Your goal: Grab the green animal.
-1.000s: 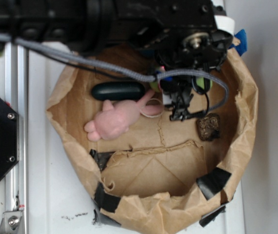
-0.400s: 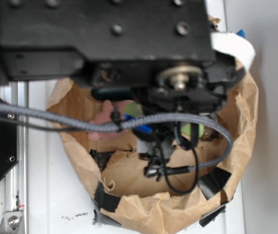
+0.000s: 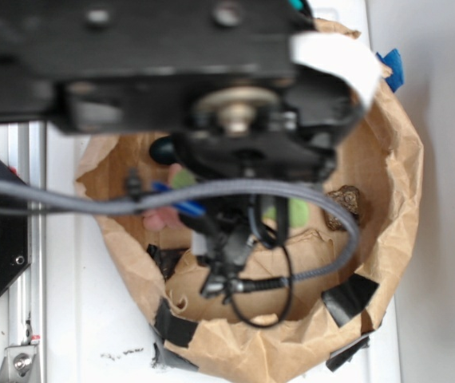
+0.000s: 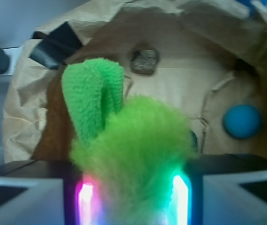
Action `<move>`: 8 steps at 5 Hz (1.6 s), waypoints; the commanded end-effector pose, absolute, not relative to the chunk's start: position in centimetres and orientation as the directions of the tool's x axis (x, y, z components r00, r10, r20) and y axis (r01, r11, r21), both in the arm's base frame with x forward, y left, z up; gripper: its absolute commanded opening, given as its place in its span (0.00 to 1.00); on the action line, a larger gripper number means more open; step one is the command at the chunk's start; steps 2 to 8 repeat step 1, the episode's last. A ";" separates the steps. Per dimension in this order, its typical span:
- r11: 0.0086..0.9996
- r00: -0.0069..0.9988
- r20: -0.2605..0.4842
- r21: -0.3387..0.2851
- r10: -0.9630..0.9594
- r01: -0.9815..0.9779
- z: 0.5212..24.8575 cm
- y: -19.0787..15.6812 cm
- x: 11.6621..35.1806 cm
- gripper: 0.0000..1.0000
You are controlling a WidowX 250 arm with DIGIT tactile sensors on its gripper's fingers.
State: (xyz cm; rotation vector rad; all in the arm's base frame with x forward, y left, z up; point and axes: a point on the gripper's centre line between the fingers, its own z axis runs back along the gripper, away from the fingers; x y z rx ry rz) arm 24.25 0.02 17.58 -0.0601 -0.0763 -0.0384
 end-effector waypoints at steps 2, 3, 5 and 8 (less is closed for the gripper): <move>0.998 0.992 0.127 -0.051 -0.017 0.024 18.6 -0.5 23.8 0.00; 0.998 0.992 0.127 -0.051 -0.017 0.024 18.6 -0.5 23.8 0.00; 0.998 0.992 0.127 -0.051 -0.017 0.024 18.6 -0.5 23.8 0.00; 0.998 0.992 0.127 -0.051 -0.017 0.024 18.6 -0.5 23.8 0.00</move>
